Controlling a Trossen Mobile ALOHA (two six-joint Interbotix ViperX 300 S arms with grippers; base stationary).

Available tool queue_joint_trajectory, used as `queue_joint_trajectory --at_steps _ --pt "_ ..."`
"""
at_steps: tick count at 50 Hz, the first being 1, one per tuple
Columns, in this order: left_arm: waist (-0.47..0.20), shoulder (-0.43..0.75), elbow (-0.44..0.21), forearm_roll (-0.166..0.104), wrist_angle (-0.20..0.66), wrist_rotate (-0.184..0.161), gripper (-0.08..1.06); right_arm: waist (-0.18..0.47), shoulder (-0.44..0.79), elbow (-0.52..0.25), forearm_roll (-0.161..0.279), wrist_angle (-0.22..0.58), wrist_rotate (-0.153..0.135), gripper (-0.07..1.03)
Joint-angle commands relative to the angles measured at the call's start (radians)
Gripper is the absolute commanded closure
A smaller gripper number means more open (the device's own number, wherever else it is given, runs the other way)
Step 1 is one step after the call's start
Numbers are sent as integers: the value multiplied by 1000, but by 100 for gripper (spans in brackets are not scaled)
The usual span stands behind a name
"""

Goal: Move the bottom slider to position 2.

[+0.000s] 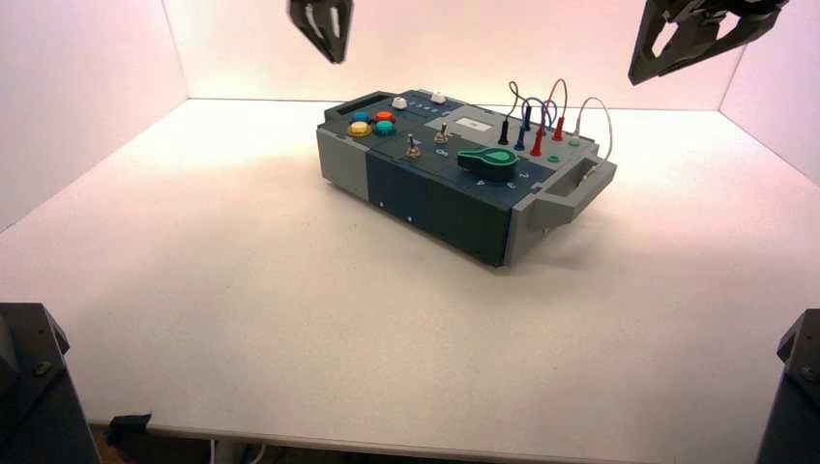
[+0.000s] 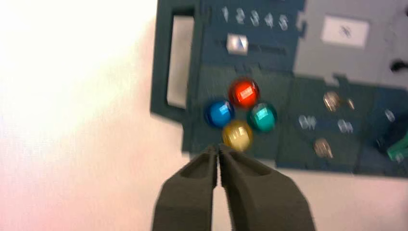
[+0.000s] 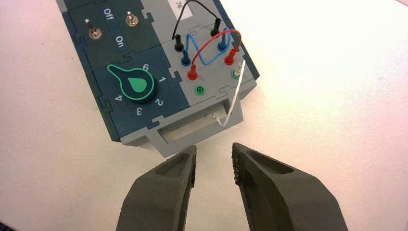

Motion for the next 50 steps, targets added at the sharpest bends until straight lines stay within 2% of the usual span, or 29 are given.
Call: queue_joint_trajectory --at_steps 1,6,10,13,20,27,38,50 --pt "17 51 -147 2 41 8 101 -3 0 -15 -3 -5 0 55" --pt "28 115 -249 2 72 20 101 -3 2 -17 -6 -6 -2 55" --pt "29 144 -284 -2 84 29 101 -3 2 -17 -8 -6 -2 55" --pt "28 222 -377 -9 133 41 101 -5 2 -18 -8 -6 -2 55" --pt "26 311 -483 -14 195 44 101 -5 6 -20 -11 -6 -2 55" --pt "17 359 -540 -29 233 51 101 -6 6 -20 -12 -5 -2 55" --pt "3 385 -594 -34 242 51 101 -6 6 -20 -12 -5 -2 55" --pt "-23 433 -657 -38 288 51 101 -6 6 -21 -12 -5 -2 55"
